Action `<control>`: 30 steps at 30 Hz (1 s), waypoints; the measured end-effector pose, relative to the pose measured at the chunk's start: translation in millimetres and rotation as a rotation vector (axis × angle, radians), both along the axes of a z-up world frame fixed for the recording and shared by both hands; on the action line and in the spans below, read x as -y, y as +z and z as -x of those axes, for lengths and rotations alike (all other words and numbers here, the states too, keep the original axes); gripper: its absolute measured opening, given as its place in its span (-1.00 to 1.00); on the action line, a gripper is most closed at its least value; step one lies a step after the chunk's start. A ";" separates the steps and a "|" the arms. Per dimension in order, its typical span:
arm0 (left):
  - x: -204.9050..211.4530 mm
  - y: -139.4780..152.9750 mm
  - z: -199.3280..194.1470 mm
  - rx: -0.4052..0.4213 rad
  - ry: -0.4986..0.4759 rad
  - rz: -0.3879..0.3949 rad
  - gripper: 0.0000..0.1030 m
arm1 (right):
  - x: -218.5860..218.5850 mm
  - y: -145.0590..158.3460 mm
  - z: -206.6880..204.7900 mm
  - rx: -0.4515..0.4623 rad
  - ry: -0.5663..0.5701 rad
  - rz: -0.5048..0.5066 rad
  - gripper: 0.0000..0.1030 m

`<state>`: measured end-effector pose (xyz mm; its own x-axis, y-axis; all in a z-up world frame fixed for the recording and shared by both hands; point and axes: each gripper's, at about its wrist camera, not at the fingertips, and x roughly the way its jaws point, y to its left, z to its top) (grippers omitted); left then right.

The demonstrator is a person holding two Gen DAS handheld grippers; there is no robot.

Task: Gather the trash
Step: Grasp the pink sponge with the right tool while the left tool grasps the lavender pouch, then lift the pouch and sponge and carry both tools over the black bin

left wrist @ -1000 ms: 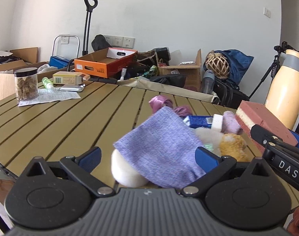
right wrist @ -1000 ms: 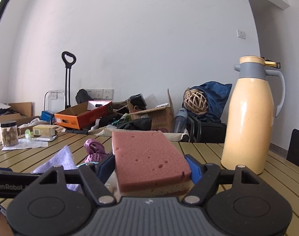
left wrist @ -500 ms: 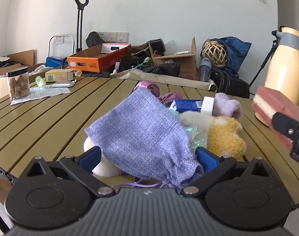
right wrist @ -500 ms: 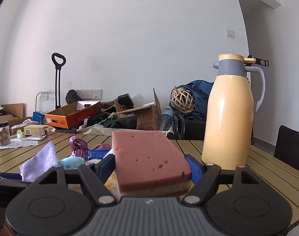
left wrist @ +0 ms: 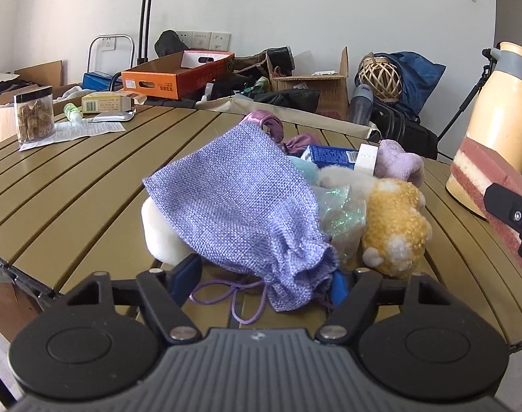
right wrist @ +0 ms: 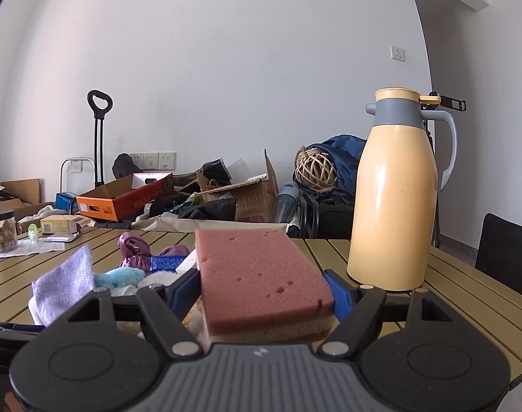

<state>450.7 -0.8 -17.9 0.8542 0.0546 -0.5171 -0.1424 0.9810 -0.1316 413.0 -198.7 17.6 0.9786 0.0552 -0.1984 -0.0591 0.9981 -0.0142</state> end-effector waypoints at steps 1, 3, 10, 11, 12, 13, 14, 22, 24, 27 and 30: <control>-0.4 0.6 1.0 0.001 0.003 -0.001 0.45 | -0.4 0.0 0.1 -0.001 0.002 0.001 0.47; -0.4 2.4 1.0 -0.002 0.003 -0.005 0.45 | -1.3 -0.2 0.6 0.000 0.005 0.005 0.47; -3.8 5.4 4.2 -0.027 -0.013 0.010 0.17 | -3.4 -1.0 2.3 -0.001 0.012 0.013 0.47; -3.8 6.2 5.6 -0.024 -0.019 0.009 0.00 | -3.2 -1.2 2.6 0.000 0.013 0.014 0.47; -4.0 6.9 7.5 -0.020 -0.026 0.010 -0.06 | -3.4 -1.4 3.0 0.000 0.013 0.015 0.47; -3.8 7.4 9.0 -0.017 -0.035 0.008 -0.22 | -3.6 -1.5 3.4 -0.001 0.014 0.016 0.47; -2.8 8.0 9.9 -0.016 -0.043 0.003 -0.42 | -3.4 -1.6 3.5 -0.001 0.015 0.017 0.48; 4.4 14.8 26.4 0.044 -0.073 -0.059 -0.53 | -2.6 -2.1 6.0 0.002 0.023 0.024 0.48; 5.2 17.0 29.7 0.060 -0.077 -0.070 -0.54 | -2.7 -2.1 6.6 0.003 0.025 0.025 0.48; 5.7 18.9 33.2 0.077 -0.083 -0.082 -0.55 | -3.0 -2.1 8.5 0.006 0.030 0.028 0.48; 4.5 20.0 35.9 0.086 -0.079 -0.088 -0.55 | -3.4 -2.0 11.0 0.010 0.035 0.033 0.48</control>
<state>414.8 -5.3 2.1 0.8985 0.0271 -0.4382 -0.0557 0.9971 -0.0526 402.0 -195.3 15.6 0.9781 0.0834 -0.1908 -0.0940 0.9944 -0.0476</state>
